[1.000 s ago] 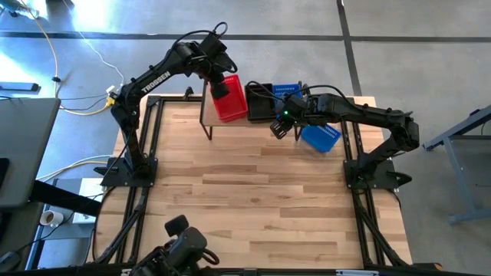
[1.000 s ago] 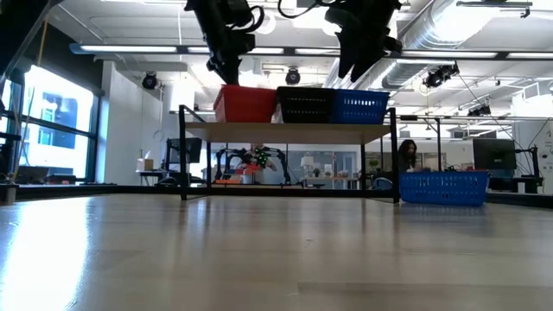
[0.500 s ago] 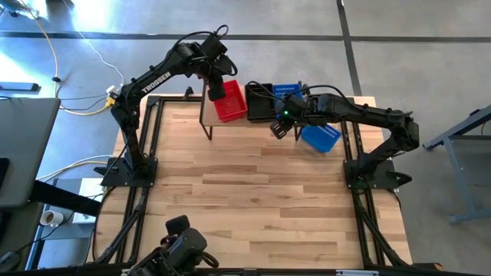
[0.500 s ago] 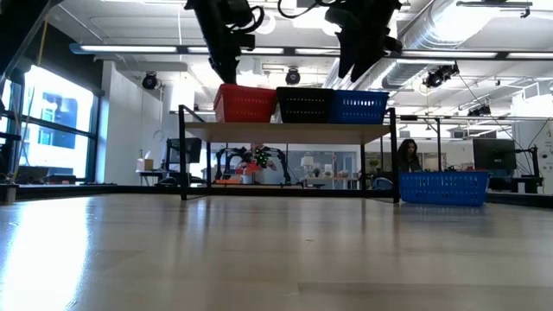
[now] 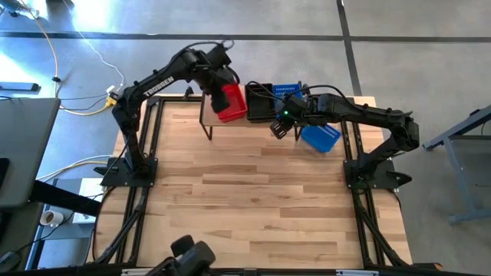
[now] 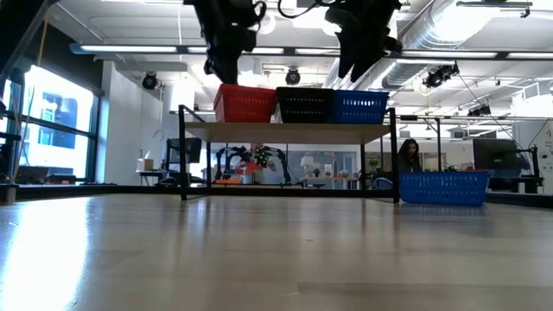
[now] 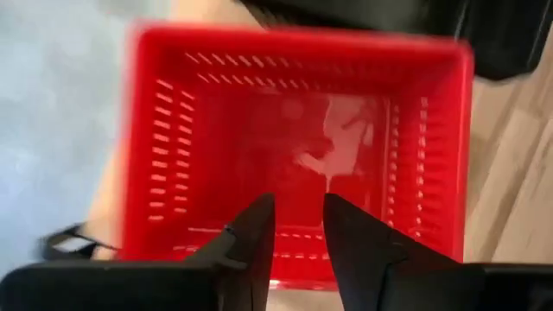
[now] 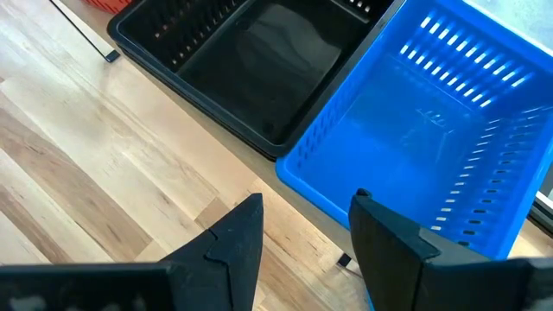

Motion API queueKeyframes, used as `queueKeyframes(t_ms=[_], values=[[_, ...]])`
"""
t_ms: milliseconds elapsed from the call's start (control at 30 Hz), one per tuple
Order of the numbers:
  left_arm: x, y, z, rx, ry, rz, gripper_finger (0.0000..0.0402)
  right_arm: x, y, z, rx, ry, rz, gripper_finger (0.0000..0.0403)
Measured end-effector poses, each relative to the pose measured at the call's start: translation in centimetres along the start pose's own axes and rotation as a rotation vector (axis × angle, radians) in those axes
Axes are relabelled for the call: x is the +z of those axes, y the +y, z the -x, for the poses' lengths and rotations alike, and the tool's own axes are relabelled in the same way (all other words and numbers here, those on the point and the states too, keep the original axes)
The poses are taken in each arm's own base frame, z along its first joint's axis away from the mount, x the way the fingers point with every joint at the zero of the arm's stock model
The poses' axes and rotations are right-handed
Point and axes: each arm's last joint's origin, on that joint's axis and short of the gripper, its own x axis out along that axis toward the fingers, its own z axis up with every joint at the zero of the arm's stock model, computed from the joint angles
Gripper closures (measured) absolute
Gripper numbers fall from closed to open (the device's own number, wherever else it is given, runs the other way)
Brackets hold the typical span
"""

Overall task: Stack baskets on shelf by color
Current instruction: Stack the red bin on top of the red bins on the shelf, then adjust the black bins on the shelf

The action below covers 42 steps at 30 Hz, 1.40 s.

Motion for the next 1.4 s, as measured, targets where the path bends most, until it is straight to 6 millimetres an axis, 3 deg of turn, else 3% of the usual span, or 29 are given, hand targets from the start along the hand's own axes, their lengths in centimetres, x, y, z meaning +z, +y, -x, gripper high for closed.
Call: queueKeyframes(t_ms=[467, 967, 1400], values=[[-0.9, -1.9, -2.8, -0.04, 0.123, -0.031, 0.0312, 0.0, 0.0, 0.0, 0.0, 0.0, 0.004, 0.0245], [-1.9, -1.5, -2.6, 0.058, 0.24, -0.062, 0.0312, 0.0, 0.0, 0.0, 0.0, 0.0, 0.0, 0.0245], [-1.5, -1.8, -2.2, 0.055, 0.185, -0.092, 0.0312, 0.1, 0.0, 0.0, -0.013, -0.011, -0.005, 0.0245]])
